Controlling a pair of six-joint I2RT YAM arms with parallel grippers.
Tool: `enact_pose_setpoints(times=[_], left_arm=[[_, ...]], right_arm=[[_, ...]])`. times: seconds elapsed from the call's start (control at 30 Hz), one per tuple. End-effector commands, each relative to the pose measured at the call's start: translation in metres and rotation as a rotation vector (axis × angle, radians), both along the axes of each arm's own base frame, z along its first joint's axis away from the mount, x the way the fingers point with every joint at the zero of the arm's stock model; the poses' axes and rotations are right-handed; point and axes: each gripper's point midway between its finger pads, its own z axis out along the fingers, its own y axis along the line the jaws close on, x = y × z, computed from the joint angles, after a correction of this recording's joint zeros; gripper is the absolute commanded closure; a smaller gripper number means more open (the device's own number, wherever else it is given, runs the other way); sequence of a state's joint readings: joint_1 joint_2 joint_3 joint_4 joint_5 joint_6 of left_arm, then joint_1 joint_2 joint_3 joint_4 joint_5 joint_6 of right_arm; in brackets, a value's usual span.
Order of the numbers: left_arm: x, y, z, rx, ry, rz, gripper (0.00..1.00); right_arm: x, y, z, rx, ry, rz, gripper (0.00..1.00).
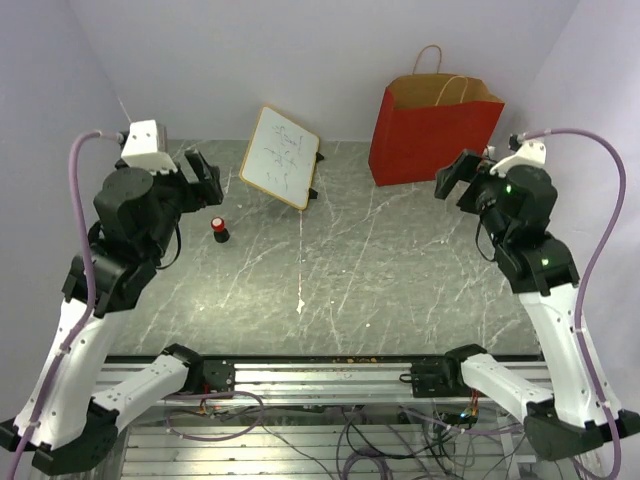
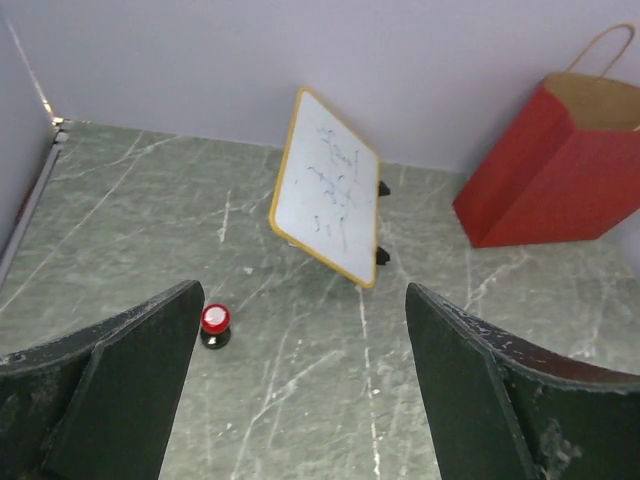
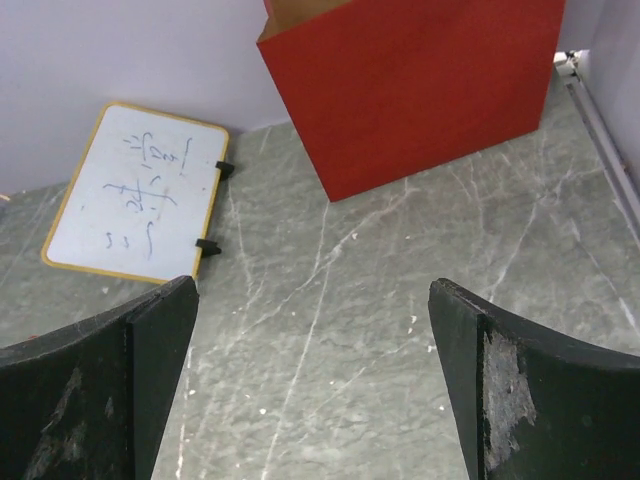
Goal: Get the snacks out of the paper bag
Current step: Adjust the paper bag at the center of the board.
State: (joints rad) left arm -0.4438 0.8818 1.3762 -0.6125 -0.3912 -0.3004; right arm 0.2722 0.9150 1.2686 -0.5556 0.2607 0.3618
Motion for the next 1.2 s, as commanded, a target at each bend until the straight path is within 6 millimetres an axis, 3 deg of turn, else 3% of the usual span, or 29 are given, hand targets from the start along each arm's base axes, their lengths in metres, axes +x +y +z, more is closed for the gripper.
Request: enact_pose_setpoints(times=[0.0, 0.17, 0.63, 0.97, 1.17], left_arm=[[-0.002, -0.015, 0.003, -0.061, 0.104, -0.054, 0.07], [0.002, -0.024, 0.007, -0.098, 0.154, -0.071, 0.07], [-0.009, -0.053, -0.016, -0.231, 0.263, -0.18, 0.07], [-0.019, -0.07, -0.014, -0.32, 0.272, -0.264, 0.07], [-0.025, -0.068, -0.009, -0.316, 0.256, -0.279, 0.07]], right_arm=[[0.0, 0.001, -0.003, 0.055, 0.11, -0.036, 0.0], [0.012, 0.007, -0.006, 0.055, 0.18, -0.037, 0.0], [0.068, 0.036, -0.028, 0.171, 0.206, -0.02, 0.0], [0.15, 0.026, -0.02, 0.313, 0.132, -0.13, 0.0], [0.212, -0.001, -0.012, 0.377, 0.078, -0.177, 0.0]])
